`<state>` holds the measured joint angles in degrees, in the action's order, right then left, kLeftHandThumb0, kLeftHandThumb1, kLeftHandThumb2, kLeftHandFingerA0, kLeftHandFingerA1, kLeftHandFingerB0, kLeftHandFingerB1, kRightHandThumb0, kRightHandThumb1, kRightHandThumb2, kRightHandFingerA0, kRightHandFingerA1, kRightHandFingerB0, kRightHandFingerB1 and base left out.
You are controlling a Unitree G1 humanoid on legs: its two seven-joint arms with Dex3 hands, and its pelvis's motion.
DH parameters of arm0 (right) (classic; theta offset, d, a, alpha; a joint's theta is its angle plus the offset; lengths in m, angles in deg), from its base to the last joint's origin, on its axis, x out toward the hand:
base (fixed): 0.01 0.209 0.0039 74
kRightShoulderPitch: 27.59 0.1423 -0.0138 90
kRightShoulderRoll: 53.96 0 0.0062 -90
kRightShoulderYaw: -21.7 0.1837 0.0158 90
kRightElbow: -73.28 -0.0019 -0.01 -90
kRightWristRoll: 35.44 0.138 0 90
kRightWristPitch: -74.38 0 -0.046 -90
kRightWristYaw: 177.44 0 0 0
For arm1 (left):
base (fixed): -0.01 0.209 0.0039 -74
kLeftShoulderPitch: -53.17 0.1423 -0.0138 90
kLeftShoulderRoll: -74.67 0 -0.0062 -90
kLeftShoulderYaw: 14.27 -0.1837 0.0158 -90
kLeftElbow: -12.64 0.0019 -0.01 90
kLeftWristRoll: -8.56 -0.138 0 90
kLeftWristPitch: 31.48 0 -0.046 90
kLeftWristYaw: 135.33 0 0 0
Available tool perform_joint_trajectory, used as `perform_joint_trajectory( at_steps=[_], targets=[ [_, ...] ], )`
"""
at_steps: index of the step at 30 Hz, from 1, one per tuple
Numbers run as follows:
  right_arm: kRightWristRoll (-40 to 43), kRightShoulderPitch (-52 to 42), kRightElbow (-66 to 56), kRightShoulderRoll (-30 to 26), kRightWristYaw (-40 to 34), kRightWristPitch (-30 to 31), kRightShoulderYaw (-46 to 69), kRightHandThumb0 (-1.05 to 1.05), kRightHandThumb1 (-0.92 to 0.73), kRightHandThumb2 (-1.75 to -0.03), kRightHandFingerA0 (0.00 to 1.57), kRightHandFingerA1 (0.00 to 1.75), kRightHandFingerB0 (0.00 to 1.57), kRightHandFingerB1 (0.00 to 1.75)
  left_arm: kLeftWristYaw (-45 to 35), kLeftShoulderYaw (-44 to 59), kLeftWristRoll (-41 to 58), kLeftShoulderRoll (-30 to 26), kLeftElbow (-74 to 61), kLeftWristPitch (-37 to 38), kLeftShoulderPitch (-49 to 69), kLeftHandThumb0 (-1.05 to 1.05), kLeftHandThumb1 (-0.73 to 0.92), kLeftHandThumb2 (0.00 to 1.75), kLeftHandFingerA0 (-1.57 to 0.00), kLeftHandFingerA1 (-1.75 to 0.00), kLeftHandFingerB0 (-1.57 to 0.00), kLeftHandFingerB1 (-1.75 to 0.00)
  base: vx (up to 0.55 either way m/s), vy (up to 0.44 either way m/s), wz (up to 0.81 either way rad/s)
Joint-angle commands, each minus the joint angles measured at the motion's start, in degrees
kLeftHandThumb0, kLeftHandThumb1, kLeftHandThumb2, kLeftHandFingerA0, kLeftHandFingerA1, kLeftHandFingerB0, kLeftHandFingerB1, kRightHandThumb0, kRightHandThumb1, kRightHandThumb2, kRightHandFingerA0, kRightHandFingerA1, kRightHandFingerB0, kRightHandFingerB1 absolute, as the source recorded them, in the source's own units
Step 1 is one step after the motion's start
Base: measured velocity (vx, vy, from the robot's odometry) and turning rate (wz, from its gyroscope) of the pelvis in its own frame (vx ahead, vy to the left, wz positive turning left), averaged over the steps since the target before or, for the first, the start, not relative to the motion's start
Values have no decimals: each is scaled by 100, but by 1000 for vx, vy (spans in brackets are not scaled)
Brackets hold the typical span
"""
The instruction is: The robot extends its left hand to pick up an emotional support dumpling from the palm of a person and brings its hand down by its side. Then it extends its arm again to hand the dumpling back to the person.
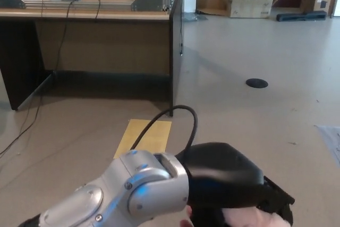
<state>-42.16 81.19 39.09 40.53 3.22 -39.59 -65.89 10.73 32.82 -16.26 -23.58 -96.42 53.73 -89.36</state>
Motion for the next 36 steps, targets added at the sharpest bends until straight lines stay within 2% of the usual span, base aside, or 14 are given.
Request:
perform_joint_trajectory(
  at_steps=[1,2,11,12,16,18,20,21,27,28,31,32,35,36],
  targets=[
    [50,63,6,-207,165,-239,22,-51,-48,-80,71,68,35,46,1957,-356,-2057,-388,497,1812,539,-51,48,79,-104,-128,-74,-59,0,0,0],
    [62,56,-20,-207,173,-201,28,-42,-59,-58,78,63,41,33,1855,-319,-1962,-396,493,1824,528,-53,47,78,-104,-131,-76,-59,0,0,0],
    [122,22,-113,-192,245,-147,62,-37,-61,-60,79,67,41,35,1723,-88,-1828,-403,536,2002,564,-54,47,77,-102,-135,-80,-59,0,0,0],
    [95,6,-94,-191,241,-351,40,-46,-67,-61,67,53,48,39,1862,-2,-1760,-368,546,2021,665,-44,53,59,-98,-149,-89,-49,0,0,0],
    [7,-19,-106,-190,178,-471,-14,-44,-69,-61,71,53,56,43,2538,336,-1693,-182,672,2319,999,-43,51,59,-99,-152,-91,-50,0,0,0],
    [-175,52,-60,-237,-34,-308,-97,-37,-69,-60,83,58,65,47,3526,598,-2137,-107,738,2615,1060,-47,52,56,-102,-155,-92,-48,0,0,0],
    [-105,117,42,-212,-16,-254,-50,-39,-65,-58,83,56,61,44,3918,792,-2305,-152,746,2773,981,-44,55,57,-100,-156,-91,-53,0,0,0],
    [-3,153,109,-184,54,-281,9,-49,-63,-59,80,51,47,36,4002,1026,-2191,-159,714,2841,926,-37,59,57,-94,-163,-89,-59,0,0,0],
    [11,159,179,-161,42,-375,27,-45,-63,-59,84,50,44,35,4168,1807,-1785,-139,635,2976,803,-26,55,60,-95,-153,-85,-75,0,0,0],
    [-6,138,156,-158,27,-324,15,-41,-64,-59,78,47,45,35,4221,1985,-1665,-145,639,3027,783,-28,60,60,-92,-171,-83,-88,0,0,0],
    [-4,85,131,-140,35,-274,8,-42,-63,-59,77,48,46,35,4470,2532,-1623,-235,565,3225,707,-36,58,57,-94,-169,-89,-77,0,0,0],
    [-12,80,130,-142,34,-265,1,-42,-63,-59,77,47,45,35,4523,2613,-1700,-278,536,3266,684,-34,58,57,-95,-171,-87,-90,0,0,0],
    [-29,77,127,-147,28,-248,-12,-42,-63,-59,77,47,45,35,4563,2739,-1814,-289,526,3370,669,-34,58,57,-95,-171,-87,-90,0,0,0],
    [-19,69,138,-146,32,-271,-6,-41,-63,-59,79,48,46,35,4671,2949,-1783,-315,526,3477,659,-29,64,64,-95,-158,-82,-102,0,0,0]
  ],
)
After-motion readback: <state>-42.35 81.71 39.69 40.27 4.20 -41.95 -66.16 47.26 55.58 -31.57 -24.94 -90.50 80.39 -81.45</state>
